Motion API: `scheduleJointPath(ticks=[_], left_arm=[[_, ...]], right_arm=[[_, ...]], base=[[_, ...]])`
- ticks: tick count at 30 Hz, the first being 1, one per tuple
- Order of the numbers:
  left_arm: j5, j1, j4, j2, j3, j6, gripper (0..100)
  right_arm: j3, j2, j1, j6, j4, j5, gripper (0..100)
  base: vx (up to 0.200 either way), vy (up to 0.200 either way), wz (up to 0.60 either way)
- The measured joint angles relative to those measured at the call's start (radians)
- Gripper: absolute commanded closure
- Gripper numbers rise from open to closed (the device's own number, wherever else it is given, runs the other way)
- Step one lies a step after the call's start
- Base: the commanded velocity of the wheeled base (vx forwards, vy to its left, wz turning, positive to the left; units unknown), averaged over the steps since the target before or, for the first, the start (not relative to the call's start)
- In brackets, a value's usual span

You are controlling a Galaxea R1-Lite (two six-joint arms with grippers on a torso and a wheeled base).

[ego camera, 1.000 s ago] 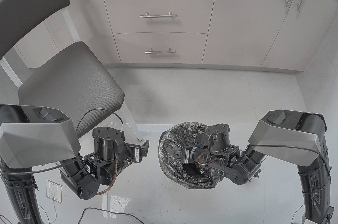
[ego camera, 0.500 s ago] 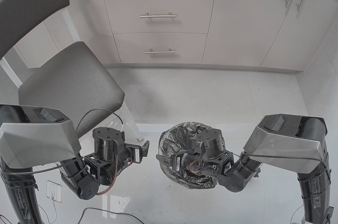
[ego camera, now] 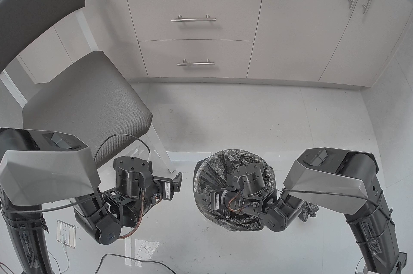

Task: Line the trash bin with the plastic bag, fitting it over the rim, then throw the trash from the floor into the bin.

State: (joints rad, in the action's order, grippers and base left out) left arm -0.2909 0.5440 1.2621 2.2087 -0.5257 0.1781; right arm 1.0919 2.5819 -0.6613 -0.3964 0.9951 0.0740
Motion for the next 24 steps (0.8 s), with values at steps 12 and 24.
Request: scheduleJointPath(ticks=[12,24], left_arm=[[-0.003,0.0,0.0,-0.001,0.005,0.034,0],[-0.004,-0.003,0.0,-0.041,0.026,0.035,0]], right_arm=[[0.026,0.016,0.006,-0.005,-0.07,-0.005,0],[-0.082,-0.172,0.004,-0.01,-0.069,-0.007,0]], base=[[0.0,0.0,0.0],[0.0,0.0,0.0]])
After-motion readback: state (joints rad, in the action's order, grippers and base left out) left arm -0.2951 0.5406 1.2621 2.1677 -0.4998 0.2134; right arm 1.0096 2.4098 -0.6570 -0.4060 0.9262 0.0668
